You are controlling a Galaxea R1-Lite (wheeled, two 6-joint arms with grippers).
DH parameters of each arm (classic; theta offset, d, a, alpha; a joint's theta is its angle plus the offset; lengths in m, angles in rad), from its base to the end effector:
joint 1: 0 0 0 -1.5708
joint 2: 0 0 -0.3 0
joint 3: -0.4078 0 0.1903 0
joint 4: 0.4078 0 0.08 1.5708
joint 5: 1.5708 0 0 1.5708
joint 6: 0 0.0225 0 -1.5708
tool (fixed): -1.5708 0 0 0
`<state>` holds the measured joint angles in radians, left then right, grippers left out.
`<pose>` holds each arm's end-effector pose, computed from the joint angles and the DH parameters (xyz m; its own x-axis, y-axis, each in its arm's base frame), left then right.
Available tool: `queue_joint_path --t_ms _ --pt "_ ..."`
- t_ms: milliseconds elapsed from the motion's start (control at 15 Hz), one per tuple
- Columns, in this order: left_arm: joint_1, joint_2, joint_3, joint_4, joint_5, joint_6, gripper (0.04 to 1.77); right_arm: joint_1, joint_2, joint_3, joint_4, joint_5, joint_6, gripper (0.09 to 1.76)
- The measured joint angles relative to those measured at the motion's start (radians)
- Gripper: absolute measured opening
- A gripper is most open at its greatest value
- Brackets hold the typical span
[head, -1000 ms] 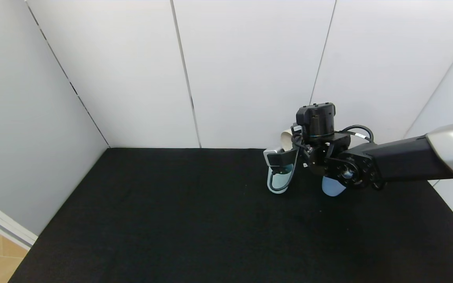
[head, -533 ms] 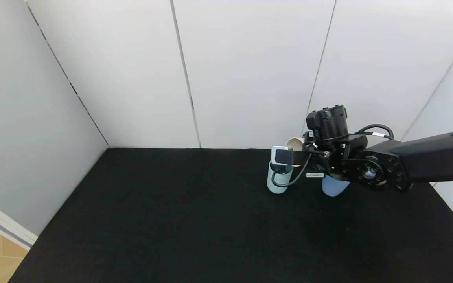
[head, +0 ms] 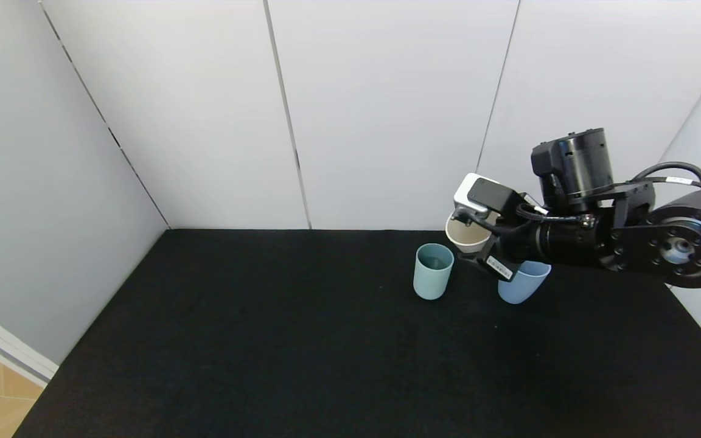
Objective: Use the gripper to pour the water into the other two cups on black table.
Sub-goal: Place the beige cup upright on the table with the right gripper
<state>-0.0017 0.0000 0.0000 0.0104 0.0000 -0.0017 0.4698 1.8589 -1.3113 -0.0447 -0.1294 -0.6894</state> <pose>-0.0228 0.0000 0.0744 0.9999 -0.0017 -0.0104 0.0017 1.0000 -0.0017 0.3253 0.1619 0.2118 0.8331 0.2783 -0.4779 -0.5420 0.5830 -0.6053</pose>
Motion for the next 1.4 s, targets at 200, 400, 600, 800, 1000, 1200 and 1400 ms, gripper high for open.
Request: queue_joint_path --t_ms 200,400,600,800,1000,1200,1400 --pt "0.000 0.000 0.000 0.000 0.000 0.000 1.72 -0.038 -0.086 0.082 -0.007 0.107 0.147 1.28" --pt "0.000 0.000 0.000 0.000 0.000 0.000 1.72 -0.084 -0.160 0.176 -0.139 0.176 0.339 1.28" --pt "0.000 0.000 0.000 0.000 0.000 0.000 1.72 -0.117 -0.214 0.301 -0.337 0.197 0.473 1.28" --pt "0.000 0.000 0.000 0.000 0.000 0.000 1.72 -0.126 -0.269 0.420 -0.399 0.196 0.571 1.28" --pt "0.000 0.000 0.000 0.000 0.000 0.000 1.72 -0.131 -0.292 0.467 -0.422 0.190 0.648 1.28" --pt "0.000 0.000 0.000 0.000 0.000 0.000 1.72 -0.131 -0.291 0.505 -0.510 0.201 0.665 1.28" --pt "0.001 0.000 0.000 0.000 0.000 0.000 1.72 -0.133 -0.263 0.520 -0.519 0.195 0.666 1.28"
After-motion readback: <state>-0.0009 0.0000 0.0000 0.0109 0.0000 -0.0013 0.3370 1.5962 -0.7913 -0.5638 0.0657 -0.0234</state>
